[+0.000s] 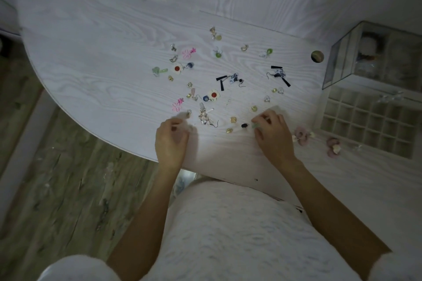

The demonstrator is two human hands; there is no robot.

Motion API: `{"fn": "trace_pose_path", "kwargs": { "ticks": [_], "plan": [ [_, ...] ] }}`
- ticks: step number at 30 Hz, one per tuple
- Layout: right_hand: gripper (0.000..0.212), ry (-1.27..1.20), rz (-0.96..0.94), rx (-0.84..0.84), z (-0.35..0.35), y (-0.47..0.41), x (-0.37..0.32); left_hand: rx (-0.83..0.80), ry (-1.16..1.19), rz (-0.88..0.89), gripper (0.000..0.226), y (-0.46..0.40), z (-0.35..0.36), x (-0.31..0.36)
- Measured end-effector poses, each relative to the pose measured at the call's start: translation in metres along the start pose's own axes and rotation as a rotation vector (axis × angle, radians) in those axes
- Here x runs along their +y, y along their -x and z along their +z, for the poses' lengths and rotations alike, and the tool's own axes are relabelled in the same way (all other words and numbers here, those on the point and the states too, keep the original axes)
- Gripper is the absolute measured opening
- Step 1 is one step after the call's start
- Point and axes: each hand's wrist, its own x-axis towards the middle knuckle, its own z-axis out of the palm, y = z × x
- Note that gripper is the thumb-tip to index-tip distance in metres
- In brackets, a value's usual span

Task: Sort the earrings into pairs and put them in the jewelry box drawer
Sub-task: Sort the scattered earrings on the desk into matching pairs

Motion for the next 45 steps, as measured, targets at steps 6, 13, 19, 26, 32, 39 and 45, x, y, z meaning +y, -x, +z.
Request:
{"fn": "trace_pose_path", "kwargs": {
  "ticks": [6, 13, 19, 26, 32, 39, 45],
  "plan": [
    [0.01, 0.022, -0.032, 0.011, 0.002, 0.003, -0.001, -0.065, 0.0, -0.044, 0.04, -0.003, -0.016, -0.015],
    [0.006, -0.003, -0.035, 0.008, 0.005, 0.008, -0.003, -0.152, -0.104, 0.024, 0.037, -0.005, -0.009, -0.015],
    [0.006, -0.037, 0.018, -0.011, 0.007, 0.008, -0.006, -0.19, -0.085, 0.088, 0.029, -0.007, 0.001, -0.011],
    [0.014, -0.051, 0.04, -0.008, 0.009, 0.003, -0.01, -0.105, -0.223, 0.245, 0.031, -0.014, 0.008, 0.009],
    [0.028, -0.117, 0.066, -0.056, 0.012, 0.008, -0.009, -0.287, -0.294, 0.107, 0.032, -0.052, 0.026, 0.036],
    [0.028, -0.23, 0.157, -0.048, 0.011, 0.012, -0.007, -0.306, -0.26, 0.106, 0.013, -0.056, 0.029, 0.035],
    [0.014, -0.156, 0.179, -0.005, 0.01, -0.004, -0.011, -0.248, -0.274, 0.188, 0.014, -0.056, 0.022, 0.027]
  ]
}}
